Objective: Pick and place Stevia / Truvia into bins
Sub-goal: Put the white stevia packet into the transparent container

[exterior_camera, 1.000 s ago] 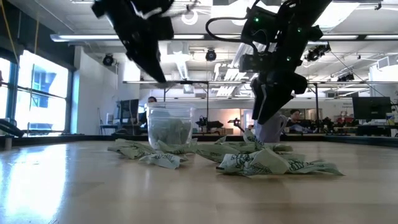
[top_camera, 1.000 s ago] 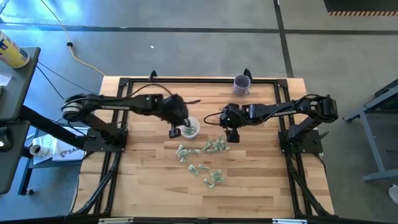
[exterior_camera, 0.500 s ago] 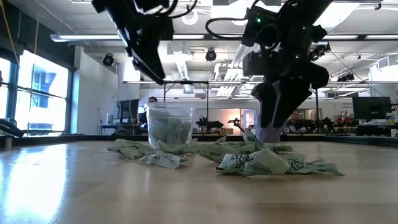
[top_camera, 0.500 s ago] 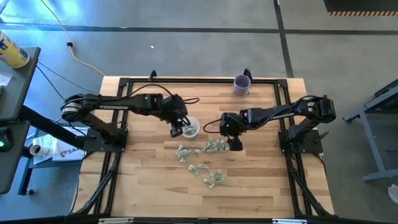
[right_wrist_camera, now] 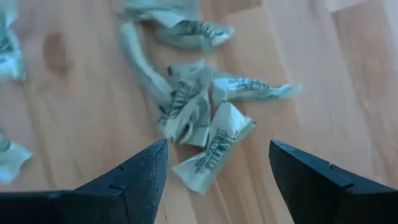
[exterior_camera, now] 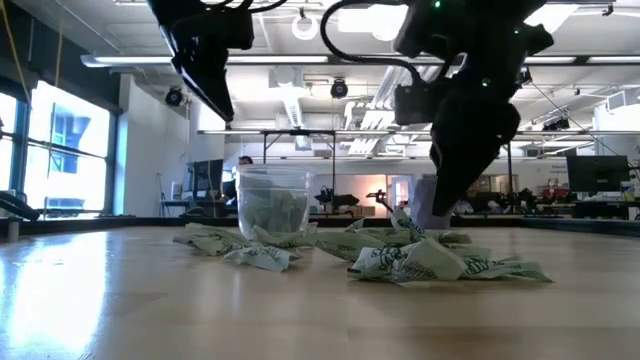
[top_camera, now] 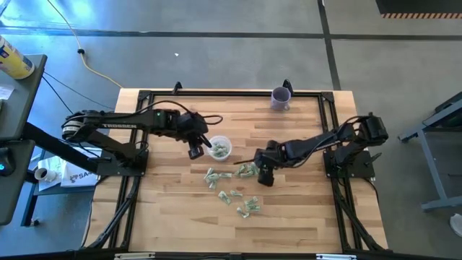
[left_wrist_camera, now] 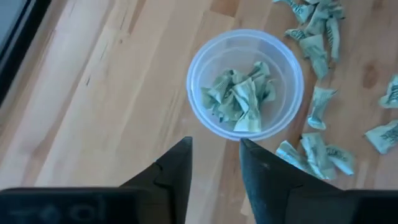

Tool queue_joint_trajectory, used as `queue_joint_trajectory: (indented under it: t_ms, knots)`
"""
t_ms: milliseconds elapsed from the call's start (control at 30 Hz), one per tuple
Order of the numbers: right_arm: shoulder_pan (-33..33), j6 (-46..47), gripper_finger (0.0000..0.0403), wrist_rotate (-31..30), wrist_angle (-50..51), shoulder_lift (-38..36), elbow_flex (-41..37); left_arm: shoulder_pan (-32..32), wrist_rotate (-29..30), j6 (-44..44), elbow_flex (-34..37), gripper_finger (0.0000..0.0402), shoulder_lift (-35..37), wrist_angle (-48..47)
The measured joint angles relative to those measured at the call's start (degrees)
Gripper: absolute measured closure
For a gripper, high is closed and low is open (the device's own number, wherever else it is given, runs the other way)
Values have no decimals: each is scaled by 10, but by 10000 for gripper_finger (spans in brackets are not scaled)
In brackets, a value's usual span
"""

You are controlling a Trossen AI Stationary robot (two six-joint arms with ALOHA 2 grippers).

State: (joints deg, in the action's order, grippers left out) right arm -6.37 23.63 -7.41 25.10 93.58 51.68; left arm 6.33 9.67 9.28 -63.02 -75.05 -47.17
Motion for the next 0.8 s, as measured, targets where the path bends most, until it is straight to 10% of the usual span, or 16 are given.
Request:
queue_joint_trajectory:
  t_ms: [367, 700, 800]
  knots:
    - [-5, 77, 149, 11, 9, 66, 2, 0, 4, -32, 0, 285, 0, -37]
    - [22, 59, 375, 54, 25, 63, 2, 0, 6, -32, 3, 290, 6, -90]
    - [36, 58, 386, 58, 48, 48, 6, 0, 5, -26, 27, 291, 32, -95]
